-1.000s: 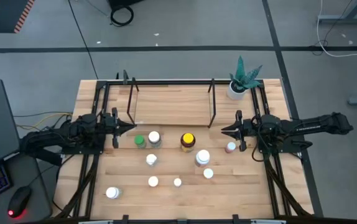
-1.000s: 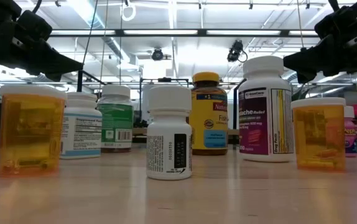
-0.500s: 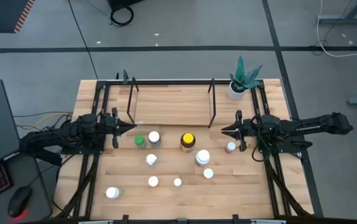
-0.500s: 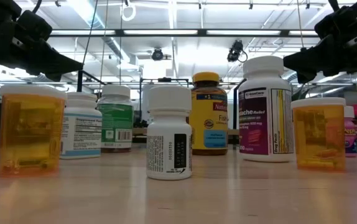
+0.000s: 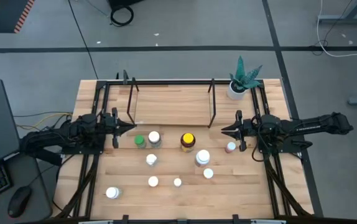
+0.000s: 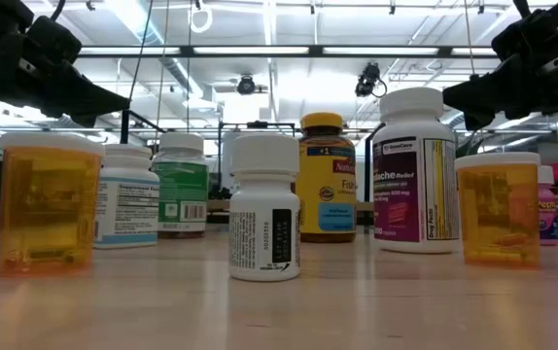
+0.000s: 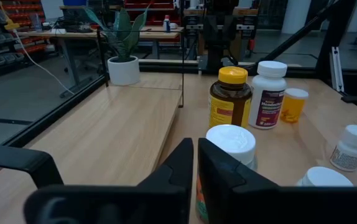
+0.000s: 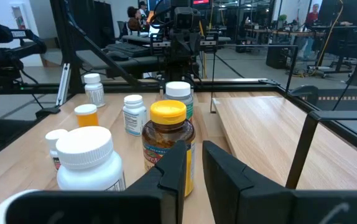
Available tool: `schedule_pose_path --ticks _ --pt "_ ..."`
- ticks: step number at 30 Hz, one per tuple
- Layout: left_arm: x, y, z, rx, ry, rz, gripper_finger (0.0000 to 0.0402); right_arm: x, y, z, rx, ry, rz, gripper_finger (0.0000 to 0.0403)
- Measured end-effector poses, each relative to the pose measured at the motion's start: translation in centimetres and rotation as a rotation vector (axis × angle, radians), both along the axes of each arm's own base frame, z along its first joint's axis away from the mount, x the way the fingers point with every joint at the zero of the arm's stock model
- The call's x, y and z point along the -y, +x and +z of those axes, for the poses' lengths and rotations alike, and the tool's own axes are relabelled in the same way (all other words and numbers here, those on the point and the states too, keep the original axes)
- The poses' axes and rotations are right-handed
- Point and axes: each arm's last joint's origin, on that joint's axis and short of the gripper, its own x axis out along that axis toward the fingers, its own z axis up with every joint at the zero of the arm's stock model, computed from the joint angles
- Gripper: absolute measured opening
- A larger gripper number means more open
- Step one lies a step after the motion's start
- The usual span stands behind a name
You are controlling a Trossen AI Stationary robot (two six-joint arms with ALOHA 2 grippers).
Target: Pick and place medicine bottles onto shelf by color
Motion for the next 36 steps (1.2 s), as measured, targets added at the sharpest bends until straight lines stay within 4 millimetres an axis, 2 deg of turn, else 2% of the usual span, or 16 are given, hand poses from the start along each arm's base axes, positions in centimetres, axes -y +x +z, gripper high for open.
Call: schedule_pose_path --ticks 10,16,21,23,29,36 --pt "0.0 0.0 0.02 0.0 0.014 -0.001 0.0038 0.0 0.0 0.0 0.0 0.0 0.0 0.0062" --pt "-0.03 0.1 0.62 0.025 0.331 -0.019 0.0033 0.0 0.0 0.0 0.0 0.0 0.0 0.0062" --pt "-0.04 0.09 0.69 0.021 0.373 -0.021 0.0031 0.0 0.0 0.0 0.0 0.0 0.0 0.0062" --pt "-0.03 0.09 0.71 0.031 0.324 -0.019 0.0034 0.0 0.0 0.0 0.0 0.0 0.0 0.0062" --pt "-0.02 0.09 0.85 0.108 -0.05 0.009 0.004 0.0 0.0 0.0 0.0 0.0 0.0 0.0062" --pt "0.11 0.09 0.57 0.112 -0.329 -0.012 0.0033 0.0 0.0 0.0 0.0 0.0 0.0 0.0062"
